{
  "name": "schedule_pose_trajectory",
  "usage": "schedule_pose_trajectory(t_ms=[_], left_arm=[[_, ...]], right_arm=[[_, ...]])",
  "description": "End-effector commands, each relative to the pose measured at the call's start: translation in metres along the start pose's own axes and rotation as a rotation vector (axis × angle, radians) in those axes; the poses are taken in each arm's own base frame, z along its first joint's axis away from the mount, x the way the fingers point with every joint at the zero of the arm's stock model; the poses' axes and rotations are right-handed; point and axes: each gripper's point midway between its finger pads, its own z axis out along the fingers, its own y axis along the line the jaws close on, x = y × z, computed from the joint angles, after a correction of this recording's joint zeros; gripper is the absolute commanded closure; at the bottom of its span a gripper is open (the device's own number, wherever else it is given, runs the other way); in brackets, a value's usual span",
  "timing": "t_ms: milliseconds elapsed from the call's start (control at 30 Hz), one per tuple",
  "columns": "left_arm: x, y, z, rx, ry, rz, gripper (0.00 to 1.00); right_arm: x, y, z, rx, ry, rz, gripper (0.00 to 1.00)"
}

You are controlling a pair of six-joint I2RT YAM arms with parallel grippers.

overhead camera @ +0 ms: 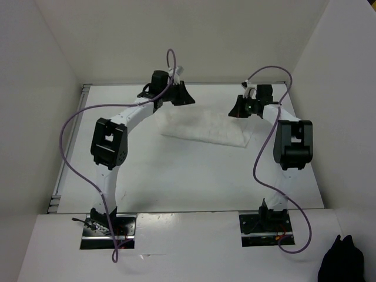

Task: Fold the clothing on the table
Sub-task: Fold the skirt

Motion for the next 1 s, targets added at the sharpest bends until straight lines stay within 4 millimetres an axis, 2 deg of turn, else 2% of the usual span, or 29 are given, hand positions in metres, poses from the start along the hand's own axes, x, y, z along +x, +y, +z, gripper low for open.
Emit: schedule_pose_trajectory(t_ms=[0,33,67,100,167,200,233,300,333,433,500,533,567,600,633,667,700,733,767,800,833,867,900,967], left_arm=[[0.066,0.0,0.027,0.122,0.169,-0.094,0.84],[0.075,0.006,0.03,0.112,0.187,-0.119,0.84],[0.087,0.021,0.033,0.054,0.206,-0.133,0.86],[0.088,0.028,0.034,0.017,0.205,-0.129,0.86],[0.107,0.052,0.035,-0.049,0.23,-0.152,0.88],[0.102,0.061,0.033,-0.078,0.214,-0.167,0.88],[0.113,0.069,0.035,-0.102,0.235,-0.192,0.9],[0.123,0.096,0.031,-0.187,0.244,-0.239,0.9],[0.133,0.1,0.031,-0.202,0.268,-0.265,0.9],[0.14,0.117,0.025,-0.273,0.274,-0.28,0.9],[0.146,0.123,0.023,-0.305,0.281,-0.285,0.9],[0.152,0.125,0.019,-0.327,0.302,-0.297,0.9],[0.155,0.124,0.015,-0.331,0.313,-0.292,0.9],[0.157,0.126,0.011,-0.343,0.315,-0.283,0.9],[0.147,0.118,0.006,-0.332,0.293,-0.271,0.88],[0.157,0.12,-0.001,-0.347,0.303,-0.276,0.87],[0.152,0.115,-0.005,-0.34,0.29,-0.269,0.86],[0.139,0.1,-0.008,-0.325,0.258,-0.241,0.86],[0.13,0.094,-0.011,-0.316,0.24,-0.232,0.84],[0.121,0.078,-0.018,-0.299,0.237,-0.196,0.84],[0.113,0.067,-0.019,-0.298,0.22,-0.173,0.83],[0.101,0.053,-0.025,-0.287,0.197,-0.137,0.82],[0.09,0.048,-0.03,-0.286,0.178,-0.111,0.82],[0.081,0.038,-0.033,-0.285,0.153,-0.081,0.82]], right_arm=[[0.065,0.016,0.02,-0.201,0.224,0.144,0.99],[0.072,0.021,0.022,-0.209,0.269,0.155,1.0],[0.077,0.017,0.025,-0.195,0.279,0.161,1.0],[0.084,0.013,0.025,-0.165,0.296,0.192,1.0],[0.086,0.003,0.028,-0.133,0.283,0.211,1.0],[0.093,-0.006,0.03,-0.116,0.295,0.228,1.0],[0.098,-0.006,0.031,-0.115,0.309,0.239,1.0],[0.105,-0.011,0.034,-0.096,0.334,0.269,1.0],[0.116,-0.013,0.038,-0.091,0.372,0.31,1.0],[0.113,-0.017,0.038,-0.104,0.372,0.344,1.0],[0.11,-0.016,0.035,-0.095,0.37,0.34,0.96],[0.096,-0.013,0.029,-0.09,0.34,0.301,0.93],[0.088,-0.01,0.023,-0.081,0.326,0.288,0.89],[0.084,-0.012,0.014,-0.066,0.312,0.277,0.76],[0.075,-0.01,0.009,-0.058,0.283,0.253,0.69],[0.057,-0.011,-0.011,-0.035,0.23,0.225,0.47],[0.049,-0.008,-0.018,-0.021,0.211,0.209,0.35],[0.034,-0.009,-0.034,0.016,0.174,0.159,0.25],[0.031,-0.006,-0.042,0.026,0.174,0.141,0.17],[0.034,-0.008,-0.051,0.045,0.184,0.143,0.05],[0.026,-0.006,-0.062,0.069,0.168,0.098,0.0],[0.026,-0.005,-0.067,0.083,0.176,0.089,0.0],[0.027,-0.007,-0.071,0.106,0.181,0.088,0.0],[0.033,-0.013,-0.074,0.15,0.207,0.09,0.0]])
